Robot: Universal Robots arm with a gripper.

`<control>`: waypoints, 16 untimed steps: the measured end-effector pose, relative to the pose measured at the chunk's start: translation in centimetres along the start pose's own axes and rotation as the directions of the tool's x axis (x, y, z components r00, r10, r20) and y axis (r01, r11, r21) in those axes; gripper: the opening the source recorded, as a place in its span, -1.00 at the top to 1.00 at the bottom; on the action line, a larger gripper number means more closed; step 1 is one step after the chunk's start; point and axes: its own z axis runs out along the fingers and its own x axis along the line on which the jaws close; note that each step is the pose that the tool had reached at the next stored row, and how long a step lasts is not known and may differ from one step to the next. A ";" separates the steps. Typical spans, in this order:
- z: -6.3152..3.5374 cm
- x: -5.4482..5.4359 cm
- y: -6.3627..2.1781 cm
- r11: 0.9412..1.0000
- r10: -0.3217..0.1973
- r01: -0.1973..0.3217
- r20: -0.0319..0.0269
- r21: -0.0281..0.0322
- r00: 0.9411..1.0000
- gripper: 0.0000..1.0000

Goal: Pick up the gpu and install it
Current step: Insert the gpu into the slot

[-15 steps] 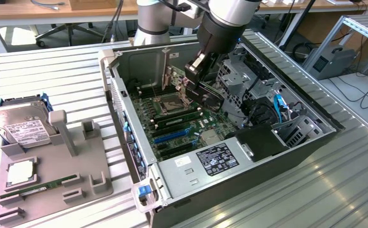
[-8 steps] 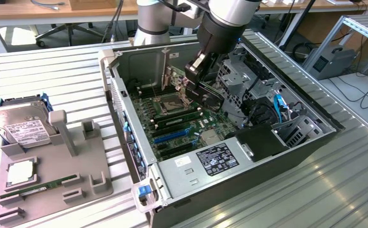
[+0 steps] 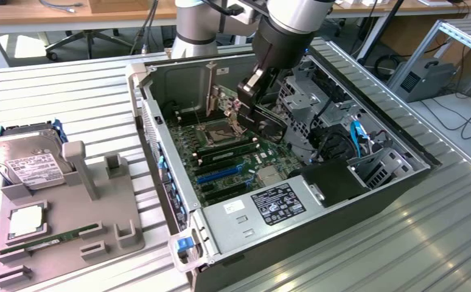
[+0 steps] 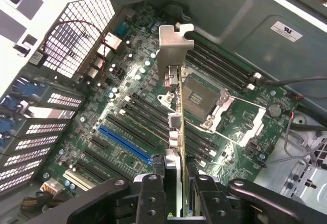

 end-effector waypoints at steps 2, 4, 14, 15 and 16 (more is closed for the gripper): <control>0.00 0.0 0.00 1.000 -0.004 0.004 -0.001 0.000 1.000 0.47; 0.00 0.0 0.00 1.000 -0.008 0.008 -0.001 0.000 1.000 0.47; 0.00 0.0 0.00 1.000 -0.028 0.028 -0.004 0.000 1.000 0.47; 0.00 0.0 0.00 1.000 -0.029 0.029 -0.004 0.000 1.000 0.47; 0.00 0.0 0.00 1.000 -0.031 0.031 -0.005 0.000 1.000 0.47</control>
